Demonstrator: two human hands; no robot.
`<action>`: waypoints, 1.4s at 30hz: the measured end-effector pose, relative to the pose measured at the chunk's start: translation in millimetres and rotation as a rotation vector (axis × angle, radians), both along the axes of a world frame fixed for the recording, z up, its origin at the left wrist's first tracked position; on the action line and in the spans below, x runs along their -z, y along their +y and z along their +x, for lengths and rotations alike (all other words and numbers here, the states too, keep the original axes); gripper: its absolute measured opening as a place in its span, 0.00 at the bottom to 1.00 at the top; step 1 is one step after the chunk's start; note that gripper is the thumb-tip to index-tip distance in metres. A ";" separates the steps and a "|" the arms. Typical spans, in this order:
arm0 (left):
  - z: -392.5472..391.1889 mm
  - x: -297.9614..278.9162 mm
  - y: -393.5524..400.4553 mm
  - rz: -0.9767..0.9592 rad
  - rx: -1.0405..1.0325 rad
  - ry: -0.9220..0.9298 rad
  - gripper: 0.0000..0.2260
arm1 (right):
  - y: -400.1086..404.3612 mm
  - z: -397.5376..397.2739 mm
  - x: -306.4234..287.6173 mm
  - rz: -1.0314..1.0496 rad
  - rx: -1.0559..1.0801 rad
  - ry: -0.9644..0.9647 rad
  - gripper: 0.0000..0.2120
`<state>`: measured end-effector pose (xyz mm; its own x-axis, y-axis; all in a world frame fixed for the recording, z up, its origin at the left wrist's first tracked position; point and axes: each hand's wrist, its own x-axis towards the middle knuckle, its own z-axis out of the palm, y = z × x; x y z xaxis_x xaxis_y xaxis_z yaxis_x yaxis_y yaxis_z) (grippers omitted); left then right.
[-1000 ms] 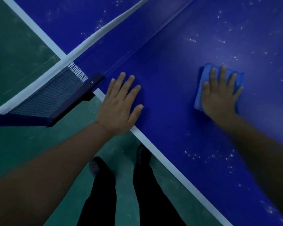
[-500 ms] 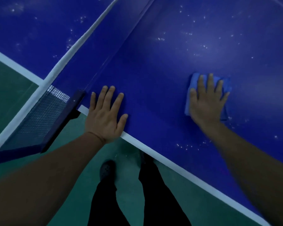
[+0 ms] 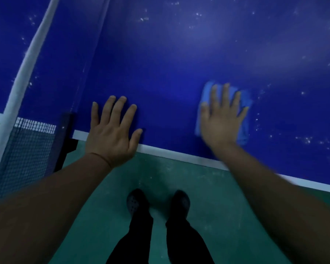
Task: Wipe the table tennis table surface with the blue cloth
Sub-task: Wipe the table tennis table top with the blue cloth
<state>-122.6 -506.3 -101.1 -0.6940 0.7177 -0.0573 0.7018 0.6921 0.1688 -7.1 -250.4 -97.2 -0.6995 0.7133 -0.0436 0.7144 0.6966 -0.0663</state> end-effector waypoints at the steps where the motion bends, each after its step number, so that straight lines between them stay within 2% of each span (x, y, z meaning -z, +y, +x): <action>1: -0.2 -0.6 -0.7 -0.002 0.005 -0.001 0.30 | -24.8 10.8 1.8 -0.002 -0.138 0.015 0.28; 3: -1.4 -0.6 -2.8 -0.007 0.008 -0.001 0.30 | -51.8 43.2 5.3 -0.023 -0.433 -0.043 0.27; 4: -2.2 -0.7 -3.2 -0.010 0.005 0.002 0.30 | -43.8 55.7 5.3 -0.028 -0.483 -0.089 0.28; 5: -2.4 -1.1 -3.1 -0.015 0.005 0.005 0.30 | -24.0 66.1 4.0 -0.032 -0.442 -0.112 0.28; 9: -2.0 -2.0 -2.1 -0.022 0.003 0.004 0.30 | 58.5 79.9 -5.4 -0.073 0.220 -0.073 0.32; 11: -2.0 -2.8 -2.5 -0.025 0.003 -0.005 0.30 | 42.7 59.4 -4.3 -0.062 0.364 -0.042 0.32; 13: -1.2 -4.4 -1.8 -0.040 0.001 -0.005 0.30 | -8.3 38.9 0.3 -0.016 0.183 0.007 0.31; 16: -0.3 -5.8 -0.7 -0.049 0.000 -0.005 0.30 | -69.3 43.7 5.9 -0.034 -0.382 -0.017 0.28; 18: 0.3 -6.6 -1.0 -0.048 0.003 -0.009 0.30 | -47.6 55.9 2.1 -0.057 -0.488 -0.062 0.28; 20: -0.7 -6.6 -1.1 -0.046 0.002 -0.007 0.29 | -1.5 65.1 2.9 -0.015 -0.292 -0.074 0.29; 22: -0.4 -6.4 -1.3 -0.043 0.008 -0.008 0.29 | 46.3 68.4 0.8 -0.038 0.083 -0.073 0.31; 24: -0.3 -6.0 -1.9 -0.048 0.011 -0.007 0.29 | 64.2 55.6 -4.2 -0.075 0.383 -0.028 0.30; 25: -0.6 -6.0 -1.7 -0.053 0.014 -0.009 0.29 | 54.7 42.0 -4.3 -0.071 0.434 -0.022 0.29; 26: -1.1 -6.0 -1.4 -0.061 0.019 -0.011 0.29 | 35.1 27.4 -4.2 -0.063 0.395 -0.023 0.28; 27: -1.4 -5.8 -1.4 -0.069 0.022 -0.013 0.29 | 9.6 14.7 -2.6 -0.045 0.254 -0.004 0.27; 30: -0.9 -5.0 -2.0 -0.076 0.018 -0.016 0.29 | -45.6 -0.3 6.0 -0.036 -0.453 -0.056 0.27; 31: -0.9 -4.4 -1.7 -0.072 0.017 -0.018 0.29 | -32.1 -6.3 4.4 -0.027 -0.541 -0.081 0.28; 32: -0.9 -3.8 -1.6 -0.064 0.016 -0.016 0.29 | -7.1 -13.6 1.8 -0.020 -0.499 -0.093 0.29; 33: -1.1 -3.1 -1.7 -0.056 0.015 -0.012 0.30 | 20.1 -20.4 0.3 -0.001 -0.365 -0.091 0.30; 35: -0.5 -1.7 -2.0 -0.048 0.014 -0.002 0.30 | 61.4 -33.6 -4.5 -0.056 -0.003 -0.082 0.30; 36: -0.5 -1.0 -2.1 -0.046 0.013 0.002 0.30 | 62.9 -42.5 -4.3 -0.092 0.093 -0.067 0.30; 37: -0.9 -0.6 -2.2 -0.041 0.012 0.007 0.29 | 48.5 -52.8 -3.4 -0.073 0.092 -0.050 0.29; 38: -1.2 -0.2 -2.3 -0.035 0.012 0.010 0.29 | 24.5 -61.9 -1.2 -0.015 -0.010 -0.025 0.29; 40: -0.9 0.7 -3.1 -0.014 0.000 0.016 0.29 | -34.6 -72.7 3.1 0.021 -0.389 0.036 0.28; 42: 0.7 1.8 -3.9 0.019 -0.024 0.024 0.29 | -61.8 -76.0 7.5 0.024 -0.751 0.016 0.26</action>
<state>-121.9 -510.2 -103.0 -0.7122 0.7014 -0.0270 0.6888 0.7058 0.1656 -83.1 -312.2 -104.8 -0.9988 0.0447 -0.0198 0.0456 0.9976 -0.0515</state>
